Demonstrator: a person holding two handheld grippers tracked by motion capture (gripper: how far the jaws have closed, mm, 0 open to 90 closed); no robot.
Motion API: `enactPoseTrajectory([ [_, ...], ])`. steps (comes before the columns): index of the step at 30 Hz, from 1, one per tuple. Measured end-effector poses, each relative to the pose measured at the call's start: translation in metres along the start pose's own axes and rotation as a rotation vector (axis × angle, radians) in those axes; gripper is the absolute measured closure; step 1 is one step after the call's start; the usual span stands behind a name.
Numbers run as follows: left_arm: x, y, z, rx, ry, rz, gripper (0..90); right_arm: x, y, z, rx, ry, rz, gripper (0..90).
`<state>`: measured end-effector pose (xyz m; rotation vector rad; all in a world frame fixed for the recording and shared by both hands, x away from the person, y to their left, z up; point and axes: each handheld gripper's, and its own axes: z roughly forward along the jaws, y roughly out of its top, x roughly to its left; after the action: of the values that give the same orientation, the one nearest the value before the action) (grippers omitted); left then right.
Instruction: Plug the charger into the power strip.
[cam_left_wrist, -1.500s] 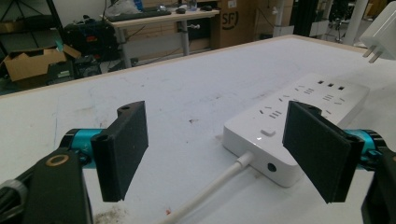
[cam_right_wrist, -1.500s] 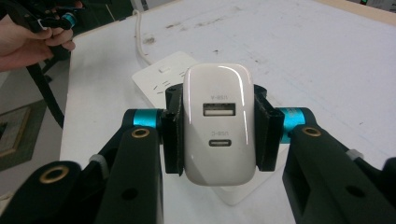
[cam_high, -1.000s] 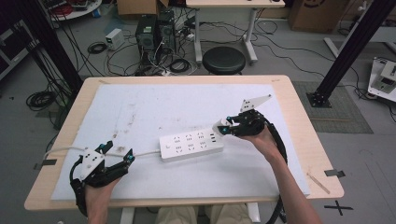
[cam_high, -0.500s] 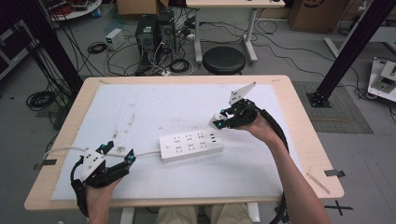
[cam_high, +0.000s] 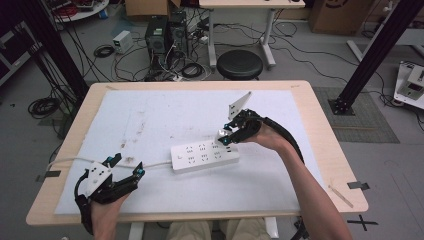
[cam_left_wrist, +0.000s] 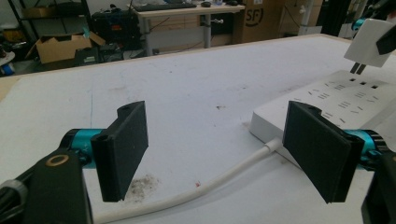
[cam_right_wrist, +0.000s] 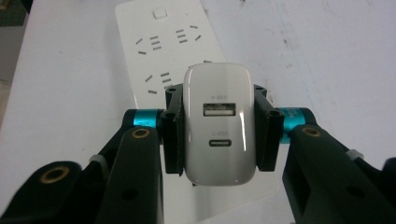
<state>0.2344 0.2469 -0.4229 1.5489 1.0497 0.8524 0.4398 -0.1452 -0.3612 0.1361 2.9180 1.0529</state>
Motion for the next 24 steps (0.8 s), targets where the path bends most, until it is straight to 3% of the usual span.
enactPoseTrajectory([
  [7,0.001,-0.001,-0.002,-0.001,0.001,0.005,22.4,-0.004,0.01,0.006,0.052,0.022,-0.045,63.4],
  [9,0.001,-0.002,-0.004,0.002,0.002,-0.003,22.3,-0.005,0.018,0.011,0.074,0.045,-0.091,63.5],
  [13,0.002,-0.003,-0.006,0.008,0.005,0.003,22.4,-0.008,0.024,0.018,0.12,0.052,-0.137,63.5],
  [24,0.001,-0.007,-0.01,0.018,0.01,-0.007,22.4,-0.012,0.025,0.027,0.149,0.091,-0.172,63.5],
])
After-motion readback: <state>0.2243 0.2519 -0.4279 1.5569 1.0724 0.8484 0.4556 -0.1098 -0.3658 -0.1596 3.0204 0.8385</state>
